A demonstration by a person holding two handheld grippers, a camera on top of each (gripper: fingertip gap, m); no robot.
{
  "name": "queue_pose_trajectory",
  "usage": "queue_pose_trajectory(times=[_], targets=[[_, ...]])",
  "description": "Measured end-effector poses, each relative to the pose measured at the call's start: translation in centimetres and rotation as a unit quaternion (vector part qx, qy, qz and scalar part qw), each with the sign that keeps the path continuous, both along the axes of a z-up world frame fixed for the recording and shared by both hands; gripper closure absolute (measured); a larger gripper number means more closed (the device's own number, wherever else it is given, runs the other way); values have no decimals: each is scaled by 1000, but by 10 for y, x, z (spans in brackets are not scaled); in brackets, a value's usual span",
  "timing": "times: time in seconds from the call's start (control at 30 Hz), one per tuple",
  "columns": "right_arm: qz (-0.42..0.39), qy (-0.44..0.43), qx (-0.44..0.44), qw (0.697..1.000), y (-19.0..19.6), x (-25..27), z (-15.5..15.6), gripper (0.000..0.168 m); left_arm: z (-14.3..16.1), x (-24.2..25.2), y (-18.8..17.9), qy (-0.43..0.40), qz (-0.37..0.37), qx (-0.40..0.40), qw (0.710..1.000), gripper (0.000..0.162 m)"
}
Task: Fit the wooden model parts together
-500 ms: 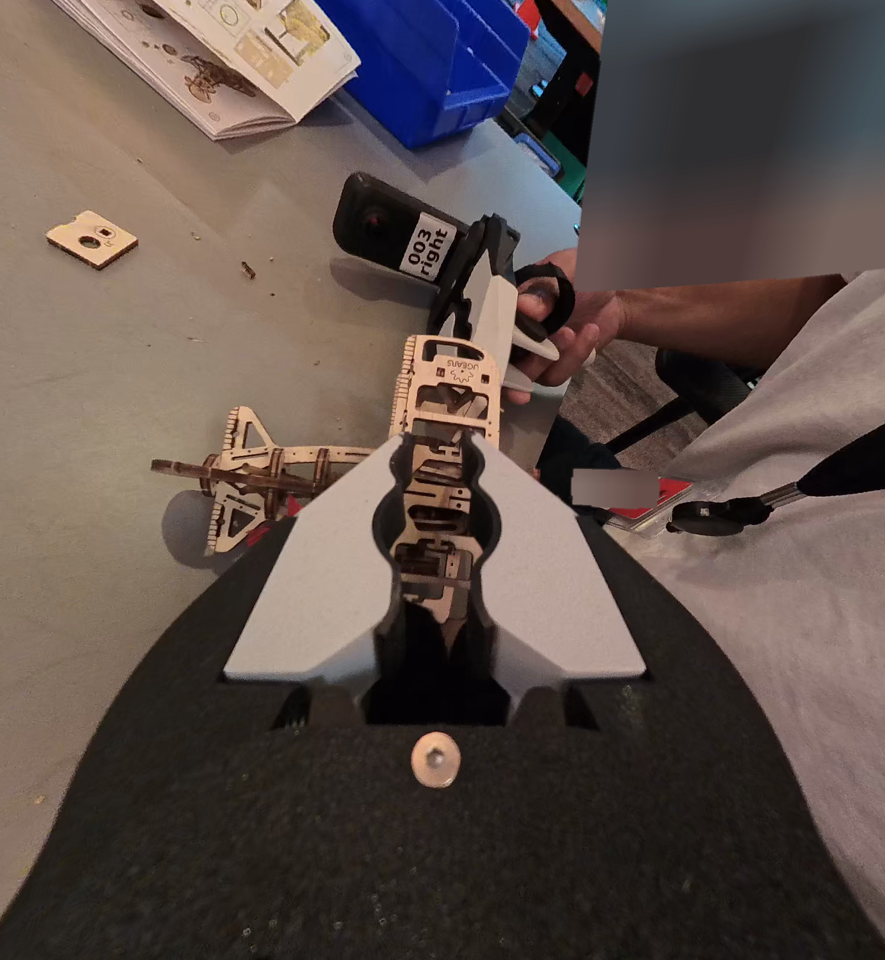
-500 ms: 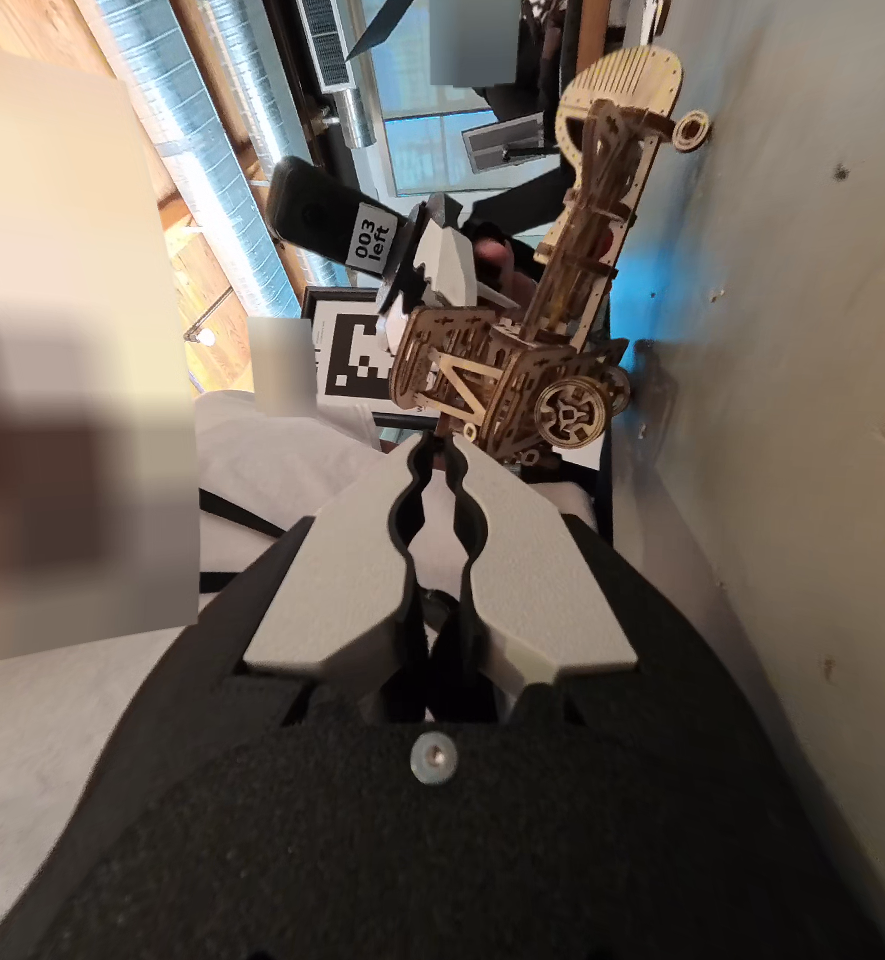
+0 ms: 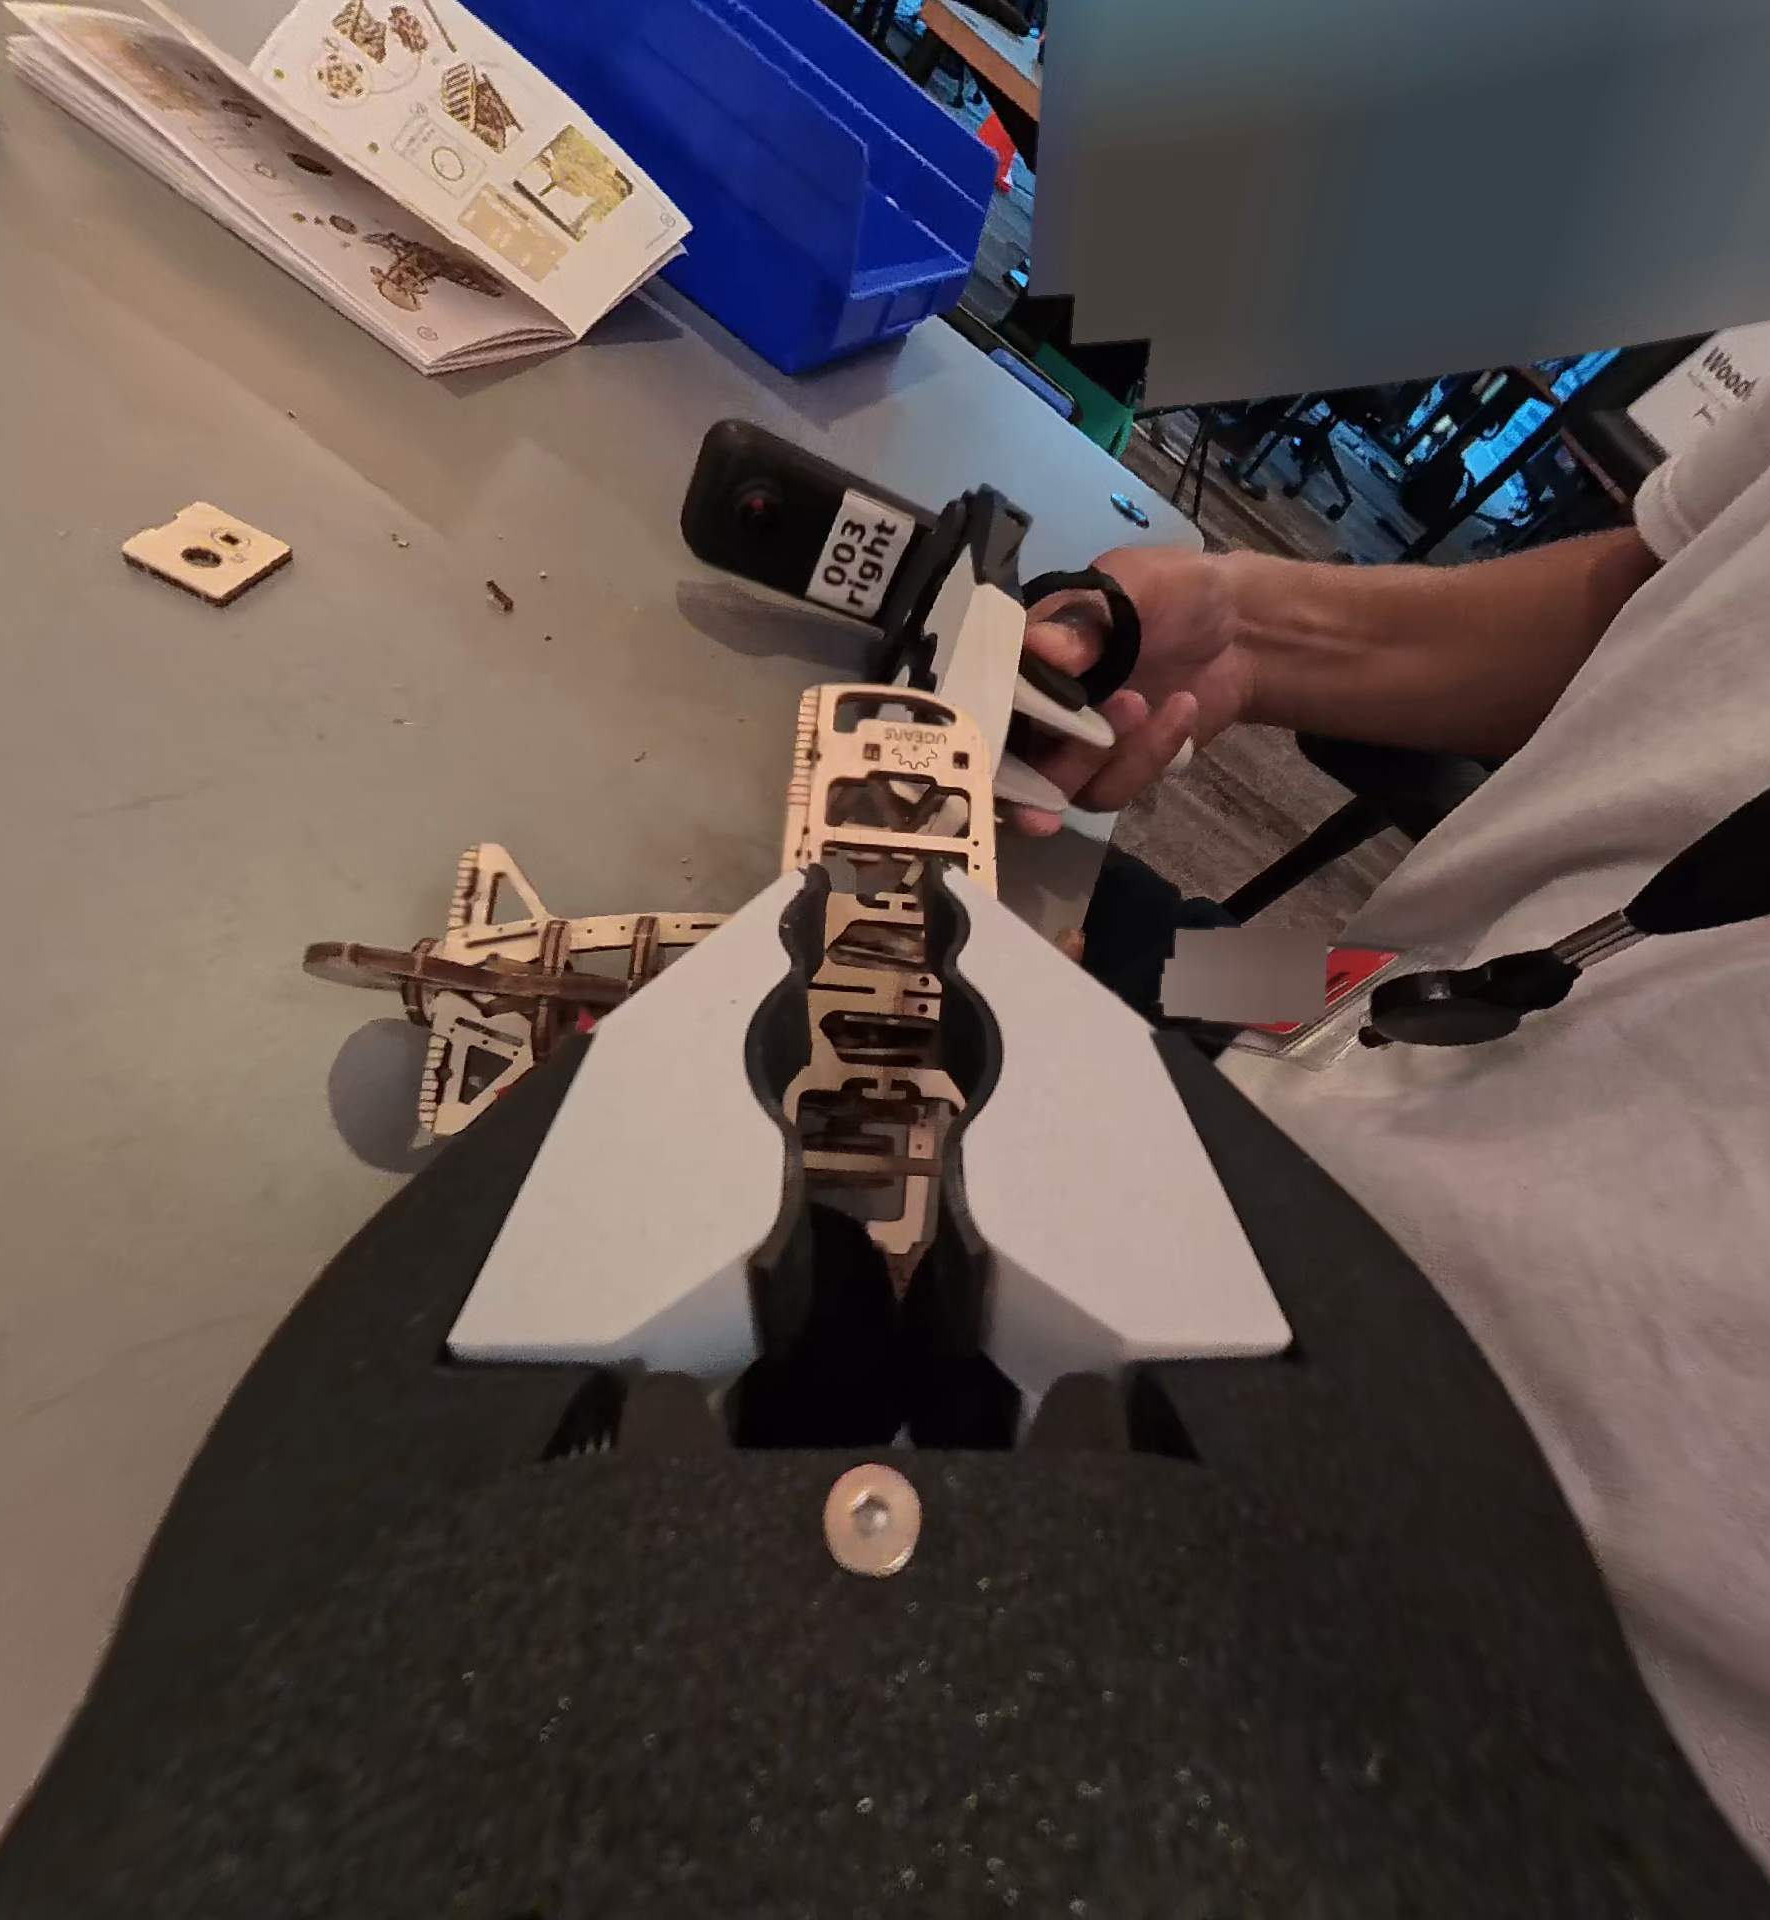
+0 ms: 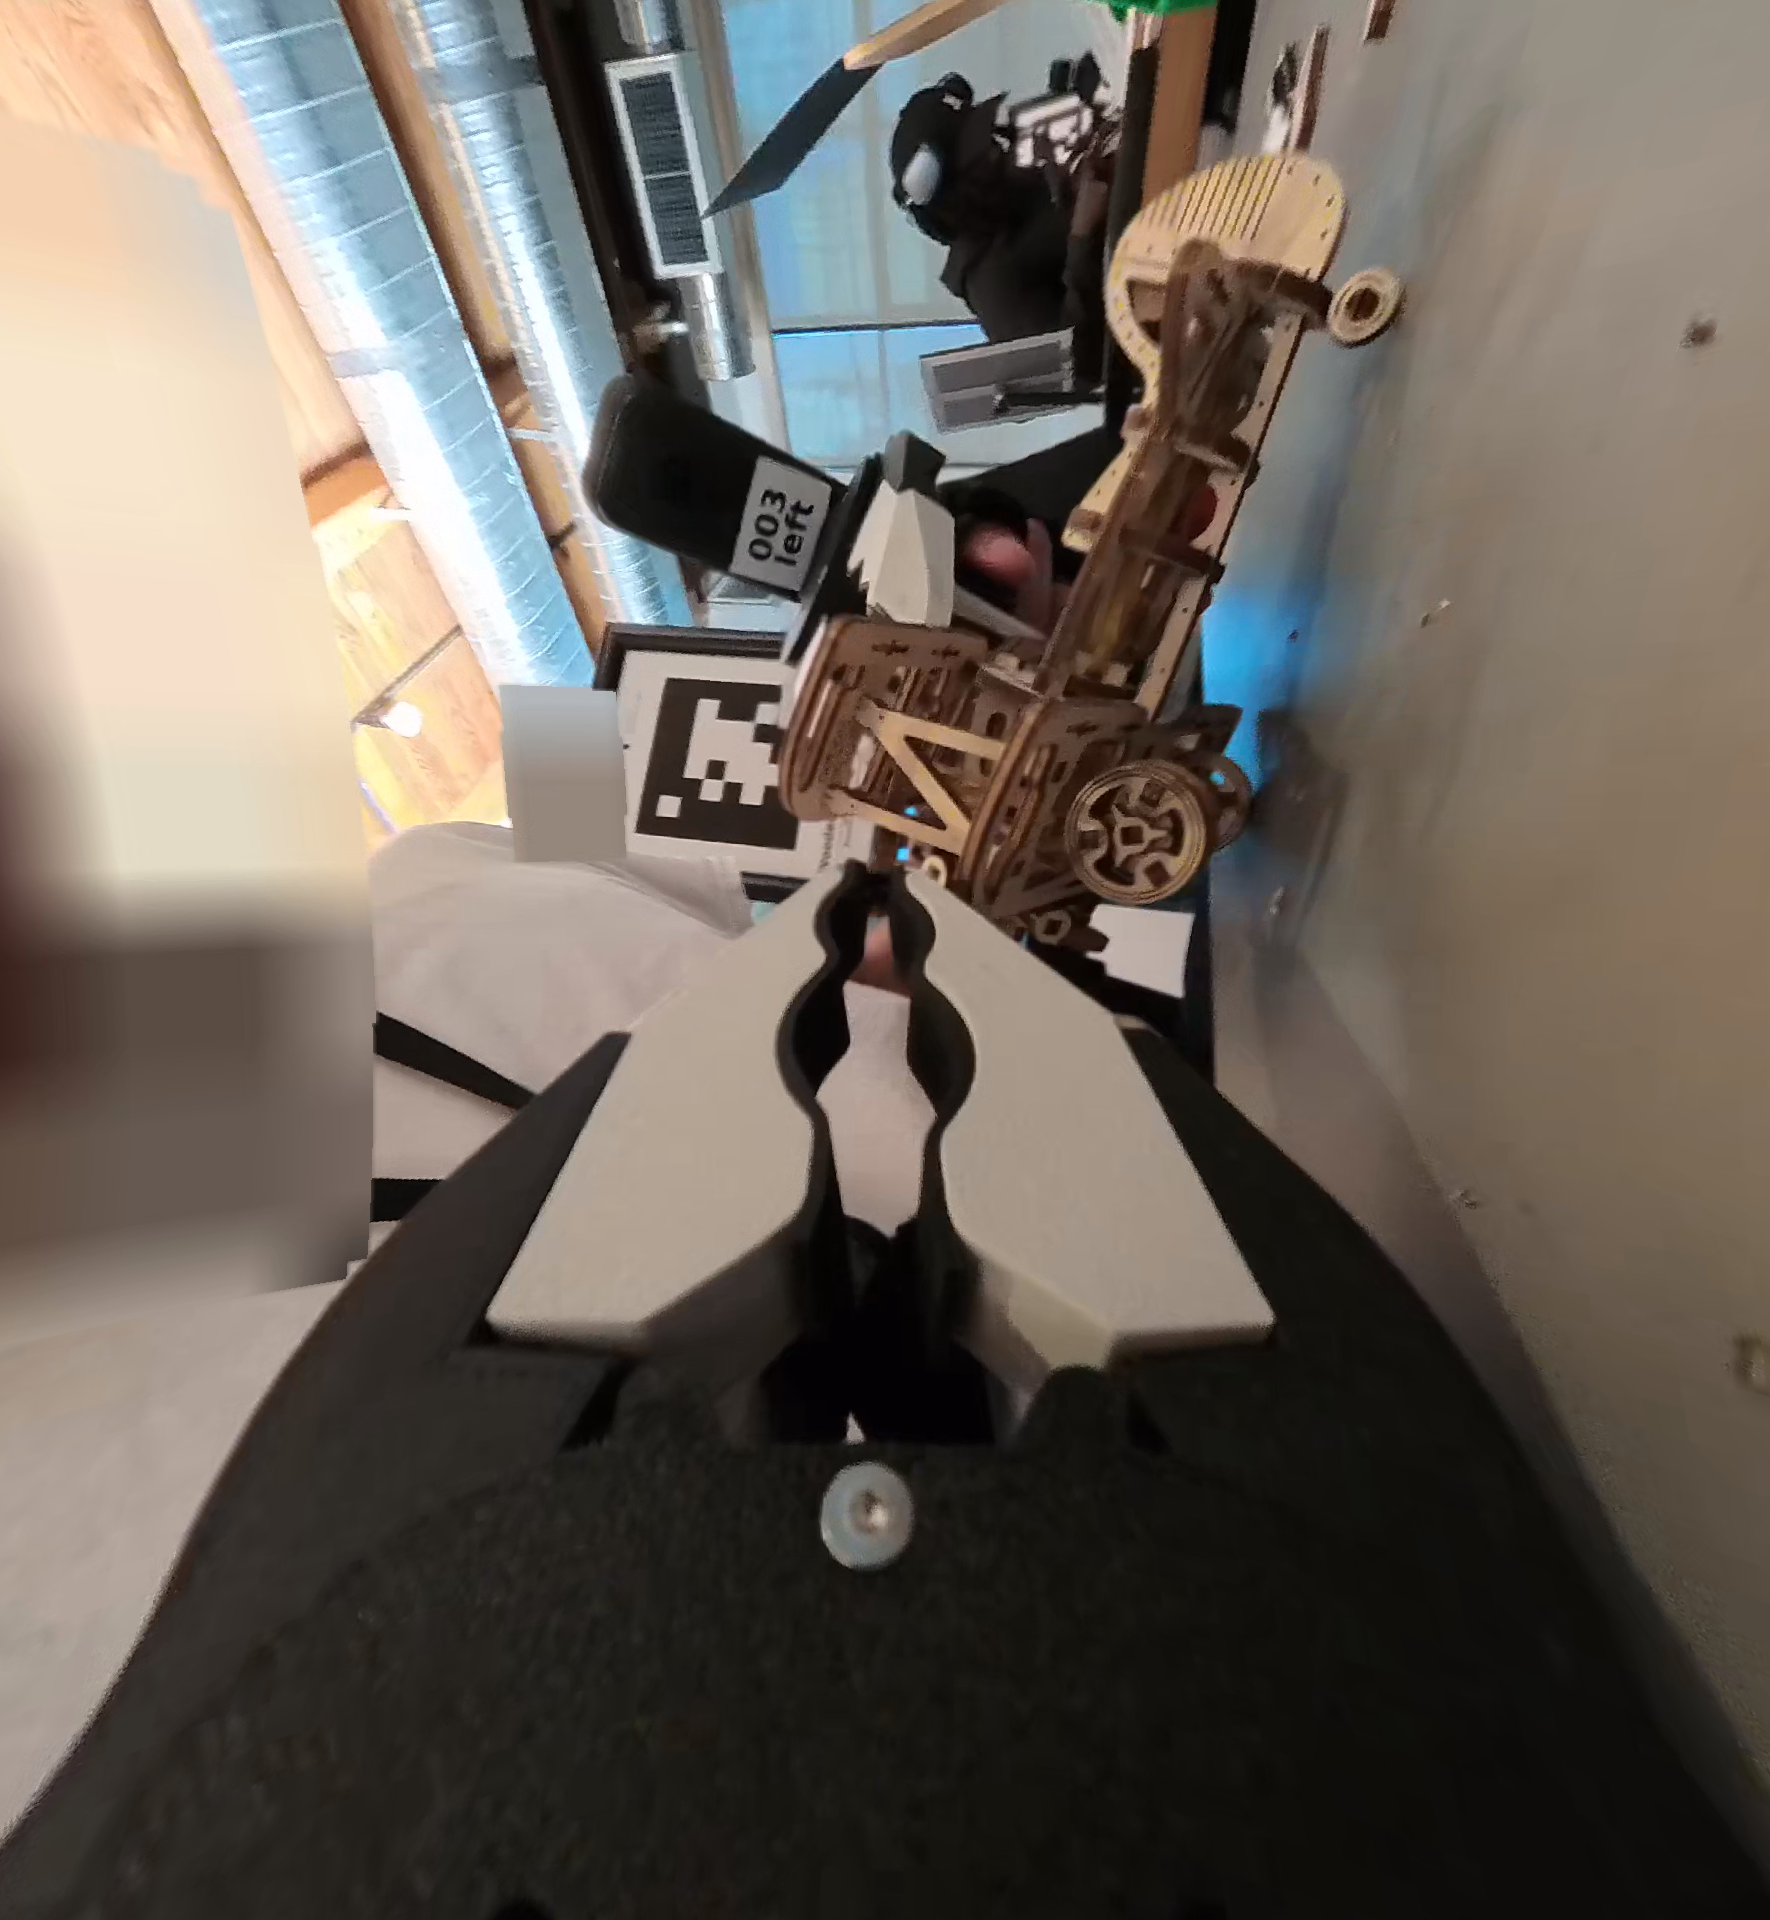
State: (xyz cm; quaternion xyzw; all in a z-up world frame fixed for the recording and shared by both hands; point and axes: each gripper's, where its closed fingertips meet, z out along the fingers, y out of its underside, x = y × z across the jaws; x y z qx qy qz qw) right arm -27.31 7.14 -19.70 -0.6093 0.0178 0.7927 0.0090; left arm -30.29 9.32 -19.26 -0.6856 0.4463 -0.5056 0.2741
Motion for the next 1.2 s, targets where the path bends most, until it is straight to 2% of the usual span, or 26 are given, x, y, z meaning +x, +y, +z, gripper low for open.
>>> queue_pose_trajectory(times=[0.17, 0.53, 0.8, 0.83, 1.1, 1.2], targets=[[12, 31, -22, 999, -2, 0, 8, 166, 2, -1, -1, -6, -39, 44, 998, 144], [14, 22, -10, 1000, -1, -2, 5, 166, 3, -3, -6, 26, -139, 113, 984, 151], [6, 5, -19, 1000, 1, -7, 1, 167, -1, 0, -5, 9, -134, 107, 985, 154], [3, 7, -22, 1000, 2, -7, 2, 167, -1, 0, -8, 9, -144, 107, 984, 161], [-10, 13, -32, 999, 8, -7, 3, 166, -2, -2, -7, 21, -146, 110, 983, 162], [-16, -15, -19, 1000, 9, -9, -3, 166, -3, -3, -5, 28, -144, 105, 984, 162]])
